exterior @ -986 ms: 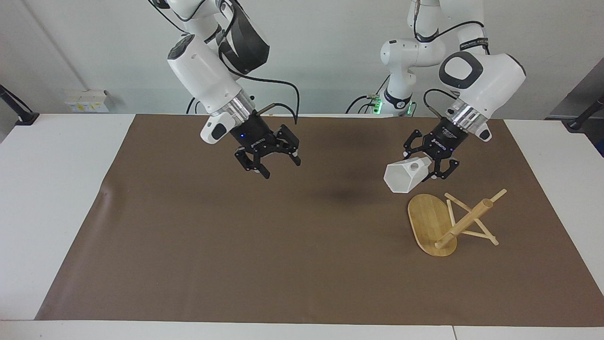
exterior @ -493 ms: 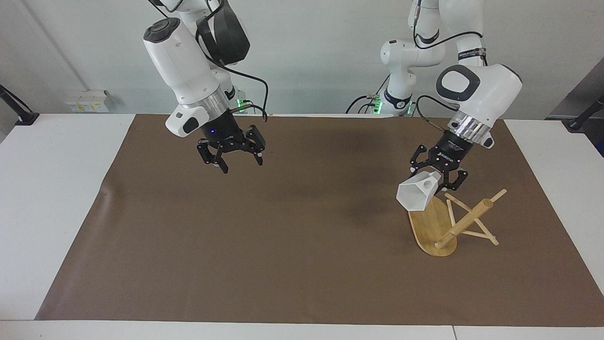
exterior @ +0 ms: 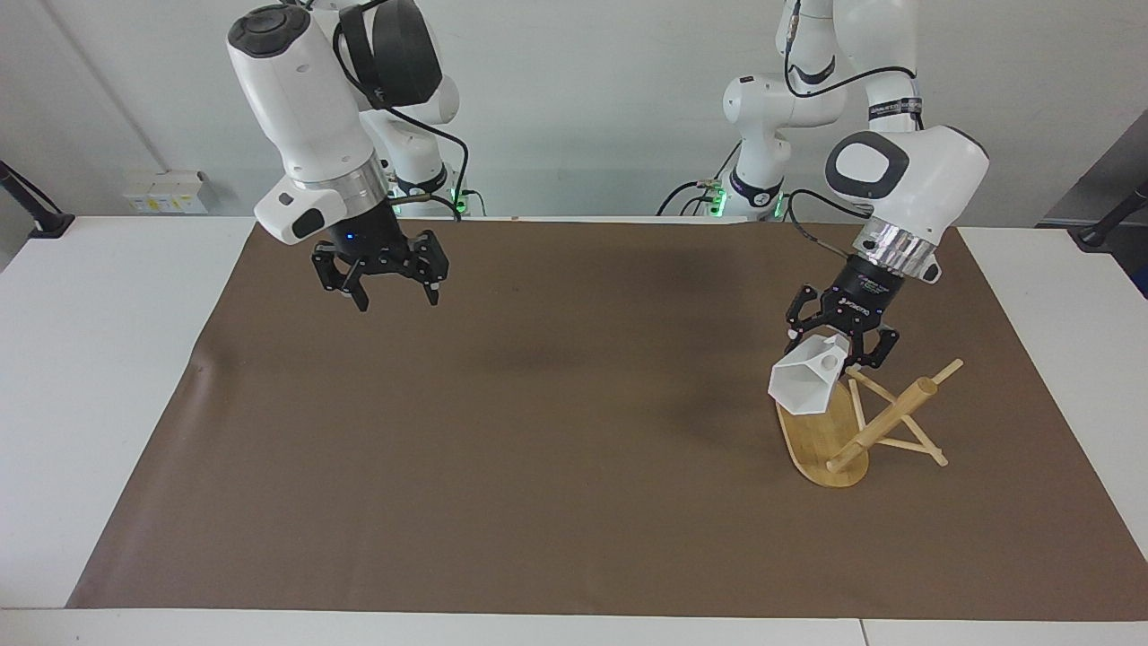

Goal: Hang cup on rack
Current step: 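Move the mug onto a peg while the right gripper withdraws, then lower the mug handle onto the peg and open the left gripper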

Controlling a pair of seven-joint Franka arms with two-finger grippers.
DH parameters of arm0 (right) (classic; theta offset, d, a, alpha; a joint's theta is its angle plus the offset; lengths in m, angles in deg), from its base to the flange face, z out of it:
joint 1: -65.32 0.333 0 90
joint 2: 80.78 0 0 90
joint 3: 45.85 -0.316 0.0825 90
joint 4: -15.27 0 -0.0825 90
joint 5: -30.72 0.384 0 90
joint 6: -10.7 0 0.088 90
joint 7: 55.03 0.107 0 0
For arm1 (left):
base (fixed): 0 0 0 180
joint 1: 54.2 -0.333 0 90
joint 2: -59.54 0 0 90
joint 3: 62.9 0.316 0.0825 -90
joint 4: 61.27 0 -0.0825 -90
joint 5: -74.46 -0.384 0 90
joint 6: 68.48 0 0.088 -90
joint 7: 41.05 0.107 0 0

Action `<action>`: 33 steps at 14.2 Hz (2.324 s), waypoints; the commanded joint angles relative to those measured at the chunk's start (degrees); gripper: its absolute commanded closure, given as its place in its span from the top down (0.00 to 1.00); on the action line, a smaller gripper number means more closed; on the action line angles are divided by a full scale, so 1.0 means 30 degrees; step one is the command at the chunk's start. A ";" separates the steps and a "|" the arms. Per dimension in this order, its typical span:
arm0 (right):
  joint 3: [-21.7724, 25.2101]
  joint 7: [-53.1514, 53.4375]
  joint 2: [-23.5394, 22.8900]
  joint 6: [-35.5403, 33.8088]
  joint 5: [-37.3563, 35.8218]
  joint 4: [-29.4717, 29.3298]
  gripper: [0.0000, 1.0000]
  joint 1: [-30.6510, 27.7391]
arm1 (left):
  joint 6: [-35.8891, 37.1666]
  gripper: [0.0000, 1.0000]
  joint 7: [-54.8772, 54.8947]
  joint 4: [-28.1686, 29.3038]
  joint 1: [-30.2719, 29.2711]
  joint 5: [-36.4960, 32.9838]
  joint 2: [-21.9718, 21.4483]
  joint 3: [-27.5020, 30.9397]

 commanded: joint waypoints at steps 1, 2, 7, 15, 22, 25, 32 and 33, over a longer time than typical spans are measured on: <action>0.0569 0.0120 -0.0180 -0.1822 -0.0452 -0.1007 1.00 -0.0166 | -0.0649 0.00 -0.0747 -0.0142 0.0251 -0.0329 0.0431 0.0077; 0.1008 0.0004 -0.0093 -0.2001 -0.0423 -0.1007 1.00 -0.0166 | -0.0678 0.00 -0.0776 -0.0113 0.0251 -0.0329 0.0432 0.0077; 0.2797 -0.0495 0.0083 -0.2383 -0.0452 -0.0920 1.00 -0.0195 | -0.0708 0.00 -0.1301 -0.0259 0.0018 -0.0329 0.0549 0.0077; 0.3238 -0.2604 0.0289 -0.2238 -0.0892 -0.0480 1.00 -0.1630 | -0.1001 0.00 -0.2677 -0.0347 -0.0130 -0.0270 0.0783 0.0165; 0.3970 -0.2663 0.0493 -0.0626 -0.0863 0.1071 1.00 -0.1719 | -0.1908 0.00 -0.4143 -0.0260 -0.0130 -0.0270 0.0842 0.0194; 0.4088 -0.2722 0.0639 -0.0538 -0.0921 0.1394 1.00 -0.1719 | -0.2143 0.00 -0.4701 -0.0230 -0.0364 -0.0270 0.0959 0.0194; 0.4059 -0.2722 0.1255 0.0077 -0.1390 0.1659 1.00 -0.1543 | -0.2349 0.14 -0.4790 -0.0172 -0.0335 -0.0270 0.1076 0.0194; 0.4059 -0.2693 0.1313 0.0077 -0.1390 0.1659 1.00 -0.1543 | -0.2320 0.99 -0.4848 -0.0201 -0.0364 -0.0270 0.1076 0.0194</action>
